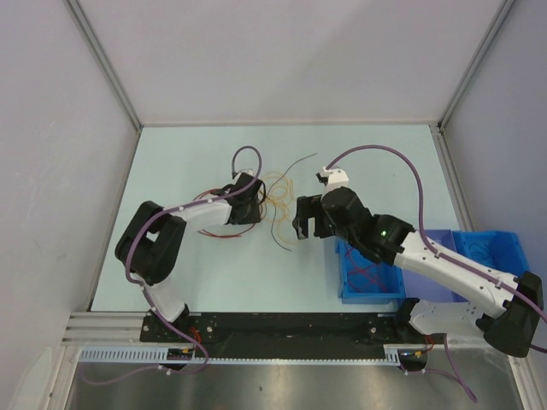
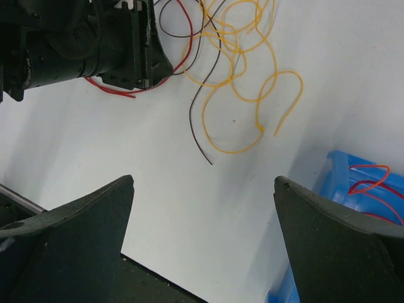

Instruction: Untangle the cables

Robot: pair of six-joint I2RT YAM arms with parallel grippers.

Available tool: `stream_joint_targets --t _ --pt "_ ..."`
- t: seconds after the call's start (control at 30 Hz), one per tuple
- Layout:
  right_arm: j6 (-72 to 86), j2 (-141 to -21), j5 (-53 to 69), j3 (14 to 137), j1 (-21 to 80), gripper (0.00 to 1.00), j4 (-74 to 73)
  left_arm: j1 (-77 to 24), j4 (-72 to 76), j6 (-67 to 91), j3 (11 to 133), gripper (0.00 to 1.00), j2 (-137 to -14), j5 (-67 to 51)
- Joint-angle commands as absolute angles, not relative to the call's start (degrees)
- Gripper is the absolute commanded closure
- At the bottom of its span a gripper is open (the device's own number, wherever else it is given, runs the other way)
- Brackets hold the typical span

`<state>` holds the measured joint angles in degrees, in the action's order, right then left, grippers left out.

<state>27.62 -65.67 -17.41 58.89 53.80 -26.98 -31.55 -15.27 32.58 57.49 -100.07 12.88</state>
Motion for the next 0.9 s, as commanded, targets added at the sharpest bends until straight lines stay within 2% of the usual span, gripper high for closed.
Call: stream_joint_targets --t 0.0,0.33,0.7,0.87 --pt "26.6 -65.1 -17.2 59.1 53.3 0.04 -27.9 -32.3 -17.4 33.6 59.5 0.60 -100.5 13.4" --pt "27.2 -65.5 -17.1 59.1 52.7 0.04 -27.9 -33.7 -15.6 33.4 57.3 0.58 -98.7 13.8" --pt "27.5 -65.7 -16.6 58.6 52.8 0.04 -27.3 -33.9 -5.0 32.1 48.3 0.48 -89.8 12.0" --pt "27.7 -65.8 -16.2 58.4 52.8 0.05 -27.2 -34.0 -3.6 31.6 47.1 0.49 -88.8 11.8"
